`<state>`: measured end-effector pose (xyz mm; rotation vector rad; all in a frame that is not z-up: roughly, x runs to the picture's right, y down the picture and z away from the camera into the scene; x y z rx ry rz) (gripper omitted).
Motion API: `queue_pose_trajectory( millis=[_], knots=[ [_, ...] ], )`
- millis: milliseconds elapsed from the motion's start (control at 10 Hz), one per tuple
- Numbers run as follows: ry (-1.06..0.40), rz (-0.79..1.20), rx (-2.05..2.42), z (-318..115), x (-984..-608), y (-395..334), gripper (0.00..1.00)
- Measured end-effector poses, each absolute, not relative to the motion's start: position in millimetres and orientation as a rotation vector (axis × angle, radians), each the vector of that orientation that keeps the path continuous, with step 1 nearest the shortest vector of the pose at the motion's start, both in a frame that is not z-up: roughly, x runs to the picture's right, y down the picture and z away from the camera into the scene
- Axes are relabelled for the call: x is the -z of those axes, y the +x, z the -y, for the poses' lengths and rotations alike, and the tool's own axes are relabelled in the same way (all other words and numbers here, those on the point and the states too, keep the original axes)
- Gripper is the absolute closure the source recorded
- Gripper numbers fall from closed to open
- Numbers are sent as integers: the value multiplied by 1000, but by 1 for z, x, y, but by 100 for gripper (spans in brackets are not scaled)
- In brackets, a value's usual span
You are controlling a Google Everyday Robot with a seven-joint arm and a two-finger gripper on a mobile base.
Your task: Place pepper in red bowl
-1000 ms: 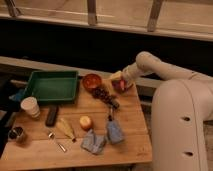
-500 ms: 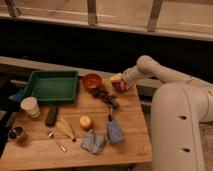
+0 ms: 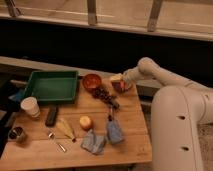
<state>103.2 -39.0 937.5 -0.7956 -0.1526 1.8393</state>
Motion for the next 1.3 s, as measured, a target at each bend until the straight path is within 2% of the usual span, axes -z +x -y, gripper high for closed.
queue_pose_trajectory(
  millis=[500,600,700,800,1000,1100,1300],
  knots=[
    [-806,159,-1831,40,-936,99,78],
    [-804,155,-1827,39,-936,99,85],
    [-798,145,-1820,38,-937,100,88],
    [-793,138,-1816,38,-938,99,85],
    [-788,124,-1806,38,-939,95,67],
    [-785,122,-1803,38,-939,95,55],
    [-773,134,-1799,44,-933,95,40]
  ],
)
